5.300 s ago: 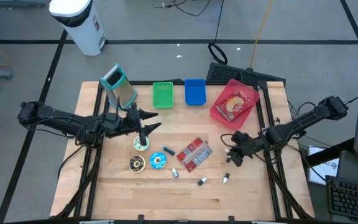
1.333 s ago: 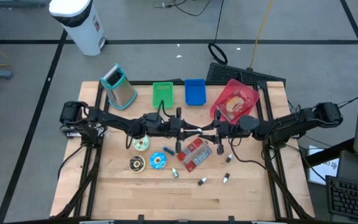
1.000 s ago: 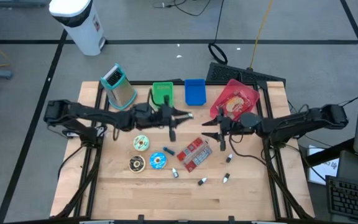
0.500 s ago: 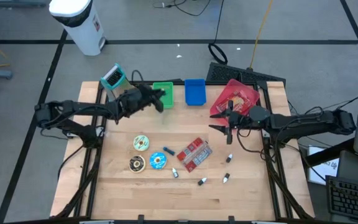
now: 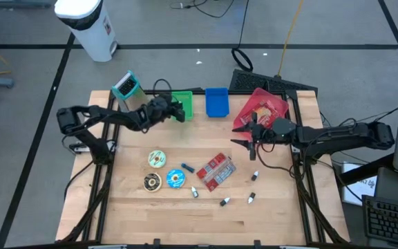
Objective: Pick & Place Food Item
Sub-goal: Put the left blue food coloring bottle into the green bin
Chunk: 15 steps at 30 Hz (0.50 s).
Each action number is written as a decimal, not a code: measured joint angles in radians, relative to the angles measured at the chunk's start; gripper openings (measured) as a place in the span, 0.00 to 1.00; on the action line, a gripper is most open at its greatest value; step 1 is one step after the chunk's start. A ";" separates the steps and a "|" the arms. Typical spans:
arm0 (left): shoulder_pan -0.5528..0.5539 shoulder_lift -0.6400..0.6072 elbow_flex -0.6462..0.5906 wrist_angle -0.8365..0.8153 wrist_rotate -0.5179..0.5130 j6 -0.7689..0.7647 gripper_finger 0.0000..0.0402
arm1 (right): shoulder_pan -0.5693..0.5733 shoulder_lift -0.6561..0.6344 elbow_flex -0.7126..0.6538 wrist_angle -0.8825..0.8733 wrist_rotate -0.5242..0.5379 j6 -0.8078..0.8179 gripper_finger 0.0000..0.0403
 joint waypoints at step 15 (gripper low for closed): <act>0.018 -0.006 0.001 0.008 0.019 -0.003 0.67 | 0.001 0.000 0.000 -0.024 -0.004 0.000 0.42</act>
